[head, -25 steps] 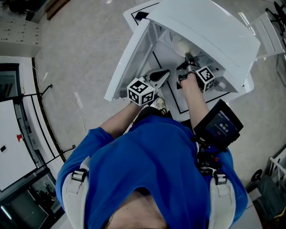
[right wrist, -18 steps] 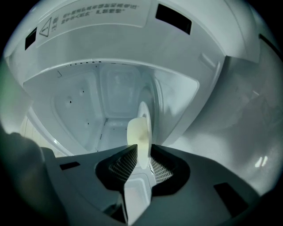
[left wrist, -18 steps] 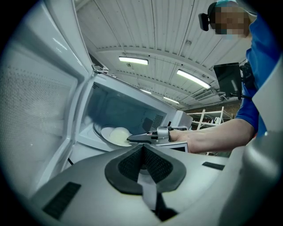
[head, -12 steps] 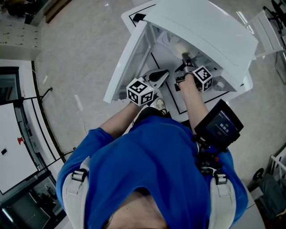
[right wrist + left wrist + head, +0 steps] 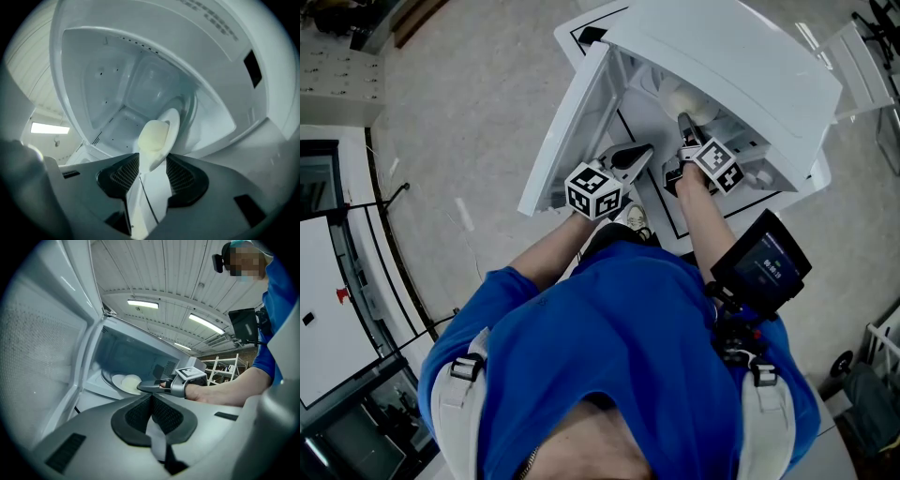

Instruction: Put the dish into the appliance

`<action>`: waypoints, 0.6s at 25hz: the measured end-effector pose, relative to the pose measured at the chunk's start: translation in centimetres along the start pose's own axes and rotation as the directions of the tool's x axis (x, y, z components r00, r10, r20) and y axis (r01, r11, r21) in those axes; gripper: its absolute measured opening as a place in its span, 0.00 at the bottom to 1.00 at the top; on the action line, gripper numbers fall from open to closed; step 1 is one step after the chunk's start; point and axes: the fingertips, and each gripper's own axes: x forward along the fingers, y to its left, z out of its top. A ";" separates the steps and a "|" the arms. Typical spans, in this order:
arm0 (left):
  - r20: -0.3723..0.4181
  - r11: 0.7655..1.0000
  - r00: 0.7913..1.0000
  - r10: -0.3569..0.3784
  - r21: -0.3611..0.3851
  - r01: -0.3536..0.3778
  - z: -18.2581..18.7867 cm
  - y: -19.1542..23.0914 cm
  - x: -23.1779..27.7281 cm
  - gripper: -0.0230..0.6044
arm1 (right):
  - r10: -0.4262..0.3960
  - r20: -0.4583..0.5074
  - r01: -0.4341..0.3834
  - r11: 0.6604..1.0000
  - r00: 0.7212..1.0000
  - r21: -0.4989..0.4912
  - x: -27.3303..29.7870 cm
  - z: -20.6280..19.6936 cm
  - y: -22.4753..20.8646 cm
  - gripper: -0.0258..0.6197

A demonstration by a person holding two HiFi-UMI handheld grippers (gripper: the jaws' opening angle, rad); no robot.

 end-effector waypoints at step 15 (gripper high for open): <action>0.002 1.000 1.000 0.000 -0.004 0.000 0.0 0.3 0.0 0.05 | -0.057 -0.099 0.014 0.922 0.993 -0.388 -0.2 -1.9 0.2 0.32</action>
